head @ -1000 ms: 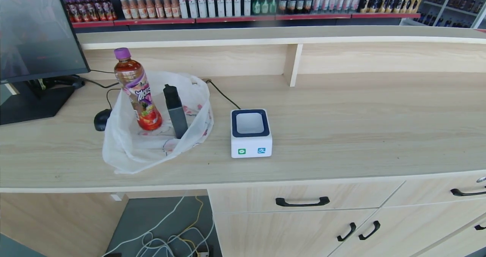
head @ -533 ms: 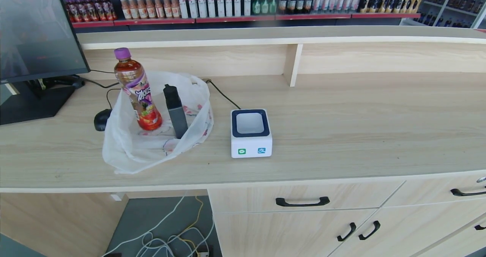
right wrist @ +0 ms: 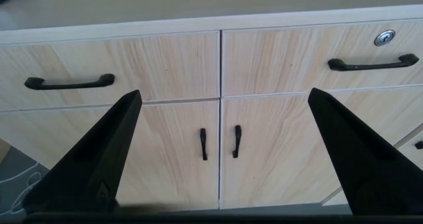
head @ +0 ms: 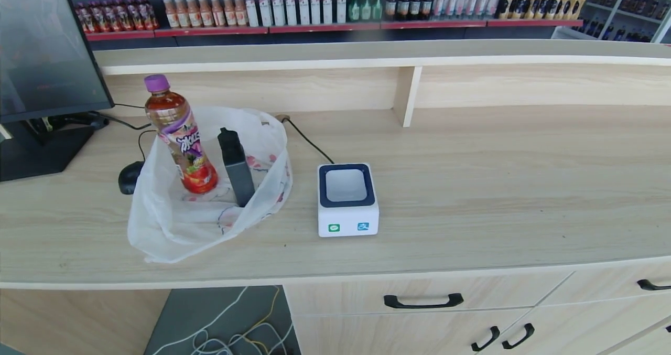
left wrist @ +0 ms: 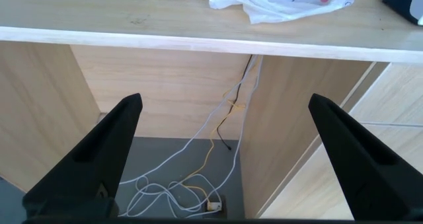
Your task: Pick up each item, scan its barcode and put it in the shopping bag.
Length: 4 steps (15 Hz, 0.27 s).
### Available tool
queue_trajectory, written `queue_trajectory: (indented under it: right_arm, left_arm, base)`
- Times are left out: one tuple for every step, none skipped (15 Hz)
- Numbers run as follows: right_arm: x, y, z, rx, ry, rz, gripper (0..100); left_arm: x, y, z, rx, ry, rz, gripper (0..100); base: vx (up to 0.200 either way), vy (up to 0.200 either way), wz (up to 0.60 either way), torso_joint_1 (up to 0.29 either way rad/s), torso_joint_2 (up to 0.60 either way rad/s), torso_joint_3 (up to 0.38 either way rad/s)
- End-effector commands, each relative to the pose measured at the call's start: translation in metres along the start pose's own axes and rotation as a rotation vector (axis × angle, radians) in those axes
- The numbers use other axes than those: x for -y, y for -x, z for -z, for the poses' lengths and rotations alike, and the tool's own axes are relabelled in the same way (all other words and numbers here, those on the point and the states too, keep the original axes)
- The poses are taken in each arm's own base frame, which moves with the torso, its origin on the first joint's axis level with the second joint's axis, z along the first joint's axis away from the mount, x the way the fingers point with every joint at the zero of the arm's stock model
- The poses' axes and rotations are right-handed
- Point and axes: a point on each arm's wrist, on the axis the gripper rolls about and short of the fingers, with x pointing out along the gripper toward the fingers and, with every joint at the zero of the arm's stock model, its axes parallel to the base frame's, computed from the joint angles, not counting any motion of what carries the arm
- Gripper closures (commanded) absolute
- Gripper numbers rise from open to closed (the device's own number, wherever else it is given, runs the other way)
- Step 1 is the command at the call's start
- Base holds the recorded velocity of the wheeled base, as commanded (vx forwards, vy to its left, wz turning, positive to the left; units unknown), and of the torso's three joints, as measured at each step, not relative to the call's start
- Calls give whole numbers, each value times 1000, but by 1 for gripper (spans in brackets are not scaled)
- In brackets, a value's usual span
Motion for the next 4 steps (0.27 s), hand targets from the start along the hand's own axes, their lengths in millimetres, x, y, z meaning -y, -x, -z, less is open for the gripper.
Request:
queue_trajectory:
  right_arm:
    - [0,0,0,-1,0,0,0]
    - [0,0,0,-1,0,0,0]
    - [0,0,0,-1,0,0,0]
    - [0,0,0,-1,2,0,0]
  left_arm:
    - [0,0,0,1,0,0,0]
    - [0,0,0,1,0,0,0]
    - [0,0,0,1,0,-1,0]
    - [0,0,0,1,0,-1,0]
  base:
    - [0,0,0,0,0,0]
    - [0,0,0,0,0,0]
    - [0,0,0,0,0,0]
    - [0,0,0,0,0,0]
